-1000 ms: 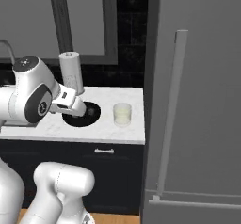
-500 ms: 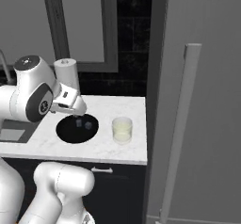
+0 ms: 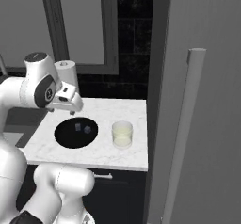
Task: Grab a lemon wedge from the fridge and one ice cube from the ice bowl, and put them in the glass of lemonade.
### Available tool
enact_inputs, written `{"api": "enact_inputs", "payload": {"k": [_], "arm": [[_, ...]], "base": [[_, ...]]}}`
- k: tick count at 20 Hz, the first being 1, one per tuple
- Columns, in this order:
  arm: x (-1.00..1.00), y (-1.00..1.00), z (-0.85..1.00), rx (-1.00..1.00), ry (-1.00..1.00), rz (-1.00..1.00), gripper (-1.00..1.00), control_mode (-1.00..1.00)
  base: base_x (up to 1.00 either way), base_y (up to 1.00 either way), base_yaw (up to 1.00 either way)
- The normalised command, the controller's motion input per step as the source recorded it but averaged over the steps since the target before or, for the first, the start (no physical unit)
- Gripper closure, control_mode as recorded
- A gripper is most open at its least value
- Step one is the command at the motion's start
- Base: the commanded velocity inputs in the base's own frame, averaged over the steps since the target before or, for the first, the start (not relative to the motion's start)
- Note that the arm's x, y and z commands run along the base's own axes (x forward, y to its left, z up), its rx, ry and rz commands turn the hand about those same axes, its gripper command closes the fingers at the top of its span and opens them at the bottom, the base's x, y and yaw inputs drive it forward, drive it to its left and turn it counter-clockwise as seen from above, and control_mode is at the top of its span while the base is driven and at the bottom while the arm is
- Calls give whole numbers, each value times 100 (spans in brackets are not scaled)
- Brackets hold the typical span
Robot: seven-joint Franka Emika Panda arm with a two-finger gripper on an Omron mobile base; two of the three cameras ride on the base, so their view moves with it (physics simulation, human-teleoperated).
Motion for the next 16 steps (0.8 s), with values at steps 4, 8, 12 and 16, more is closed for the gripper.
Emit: {"api": "enact_inputs", "payload": {"k": [4,8,12,16], "arm": [[55,52,-34,-7,25,3,-100,-100],[19,10,-38,-3,1,11,-100,-100],[1,0,-56,4,15,1,-100,-100],[11,0,-39,7,17,0,-100,-100]], "base": [[0,0,0],[0,0,0],[0,0,0],[0,0,0]]}}
